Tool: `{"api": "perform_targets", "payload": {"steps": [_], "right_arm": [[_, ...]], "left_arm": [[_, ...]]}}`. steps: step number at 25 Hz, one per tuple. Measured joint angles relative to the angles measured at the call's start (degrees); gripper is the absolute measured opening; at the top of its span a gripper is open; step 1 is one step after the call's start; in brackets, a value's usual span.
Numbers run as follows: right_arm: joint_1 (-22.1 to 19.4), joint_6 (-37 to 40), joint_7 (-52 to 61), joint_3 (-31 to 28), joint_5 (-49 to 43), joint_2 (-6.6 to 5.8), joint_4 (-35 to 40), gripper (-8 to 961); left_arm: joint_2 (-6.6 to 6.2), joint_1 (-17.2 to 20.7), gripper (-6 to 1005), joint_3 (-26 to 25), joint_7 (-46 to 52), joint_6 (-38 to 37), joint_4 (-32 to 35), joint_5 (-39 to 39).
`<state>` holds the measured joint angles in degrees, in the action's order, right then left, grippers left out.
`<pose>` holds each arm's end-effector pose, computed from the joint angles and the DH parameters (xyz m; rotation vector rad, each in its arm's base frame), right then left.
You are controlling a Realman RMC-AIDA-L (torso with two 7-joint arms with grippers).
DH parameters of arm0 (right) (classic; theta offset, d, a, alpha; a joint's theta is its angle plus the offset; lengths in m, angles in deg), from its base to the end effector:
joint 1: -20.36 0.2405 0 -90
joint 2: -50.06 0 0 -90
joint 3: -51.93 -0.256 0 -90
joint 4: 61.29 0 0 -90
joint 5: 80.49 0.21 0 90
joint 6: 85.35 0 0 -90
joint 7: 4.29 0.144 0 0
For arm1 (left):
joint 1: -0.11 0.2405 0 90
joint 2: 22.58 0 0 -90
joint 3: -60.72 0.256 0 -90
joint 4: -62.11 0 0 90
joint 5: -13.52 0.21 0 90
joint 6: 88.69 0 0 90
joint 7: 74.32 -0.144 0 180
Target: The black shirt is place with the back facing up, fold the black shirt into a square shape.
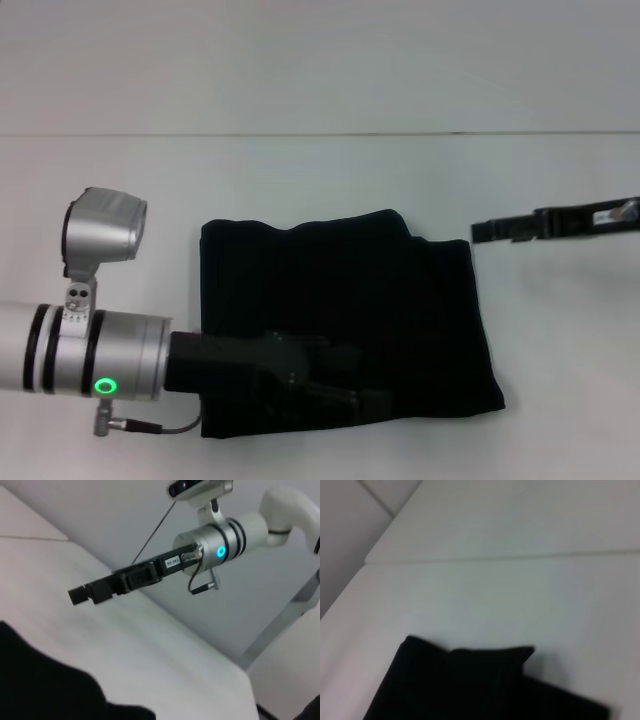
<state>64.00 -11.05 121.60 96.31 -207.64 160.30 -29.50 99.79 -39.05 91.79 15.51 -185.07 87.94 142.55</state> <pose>0.2554 0.4107 0.0312 -2.4118 1.4454 0.3364 -0.2239 0.3074 -0.0571 2.7686 0.9587 0.7467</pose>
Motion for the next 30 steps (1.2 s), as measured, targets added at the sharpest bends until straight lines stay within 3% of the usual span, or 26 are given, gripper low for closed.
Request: {"api": "perform_targets", "payload": {"steps": [6, 13, 30], "right_arm": [[2.4, -0.15, 0.83, 3.65, -0.2, 0.92, -5.51, 888], [3.51, -2.5, 2.4, 7.97, -0.26, 2.61, -7.3, 870], [3.9, -5.52, 2.42, 8.27, -0.91, 5.09, -8.19, 827]], "left_arm": [[-0.58, 0.98, 952, 1.76, -1.59, -1.38, 2.48, 0.04], [-0.73, 1.01, 951, 1.85, -3.56, -1.62, 2.7, 0.08], [-0.83, 0.84, 949, 1.89, -3.79, -1.06, 3.24, 0.08]]}}
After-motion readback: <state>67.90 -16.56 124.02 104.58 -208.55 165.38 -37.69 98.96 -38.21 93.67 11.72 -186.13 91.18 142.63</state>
